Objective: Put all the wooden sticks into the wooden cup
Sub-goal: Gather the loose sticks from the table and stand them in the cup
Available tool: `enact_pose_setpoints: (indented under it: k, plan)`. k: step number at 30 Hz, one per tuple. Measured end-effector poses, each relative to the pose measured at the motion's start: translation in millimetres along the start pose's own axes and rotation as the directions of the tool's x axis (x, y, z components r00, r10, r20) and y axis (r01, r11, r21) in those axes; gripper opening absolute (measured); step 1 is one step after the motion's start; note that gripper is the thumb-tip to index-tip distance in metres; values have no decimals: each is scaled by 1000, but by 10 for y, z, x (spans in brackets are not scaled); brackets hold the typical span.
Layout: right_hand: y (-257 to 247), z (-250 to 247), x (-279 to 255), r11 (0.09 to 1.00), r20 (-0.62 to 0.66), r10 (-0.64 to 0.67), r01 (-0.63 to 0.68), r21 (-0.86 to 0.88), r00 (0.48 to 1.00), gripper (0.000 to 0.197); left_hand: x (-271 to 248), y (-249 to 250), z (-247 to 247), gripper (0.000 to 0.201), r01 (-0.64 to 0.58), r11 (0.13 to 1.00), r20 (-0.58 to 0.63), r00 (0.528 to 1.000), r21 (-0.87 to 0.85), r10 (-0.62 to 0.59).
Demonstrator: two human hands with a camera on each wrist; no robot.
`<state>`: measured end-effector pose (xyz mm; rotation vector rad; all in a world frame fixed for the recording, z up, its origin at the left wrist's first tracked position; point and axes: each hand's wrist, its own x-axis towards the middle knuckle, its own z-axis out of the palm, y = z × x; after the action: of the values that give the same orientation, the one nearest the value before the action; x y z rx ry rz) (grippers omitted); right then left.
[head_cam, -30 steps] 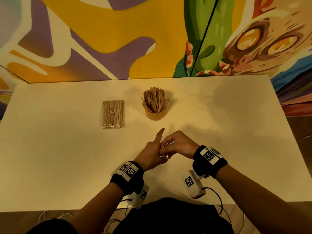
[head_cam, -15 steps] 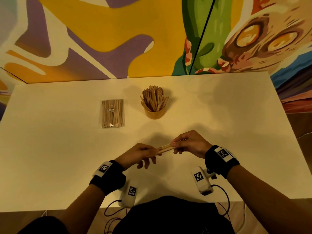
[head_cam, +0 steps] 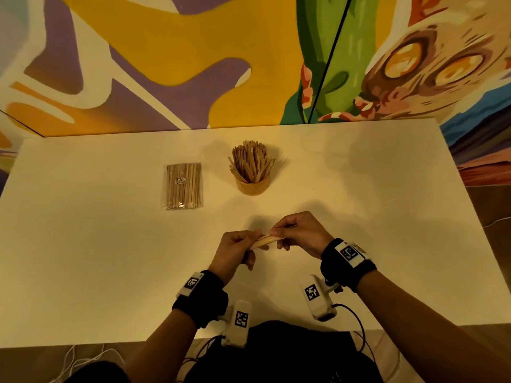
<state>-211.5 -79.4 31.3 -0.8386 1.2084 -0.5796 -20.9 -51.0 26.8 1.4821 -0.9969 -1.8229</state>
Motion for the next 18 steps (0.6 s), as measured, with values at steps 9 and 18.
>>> enact_pose_setpoints:
  k: [9,18]
  plan:
    - [200,83,54,957,76,80,-55,-286,994,13,69,-29,23,17,-25,813,342,915,582,-216]
    - [703,-363,215,818,-296,-95,-96,-568,950,20,96,-331,-98,27,294,811,128,904,506,-408]
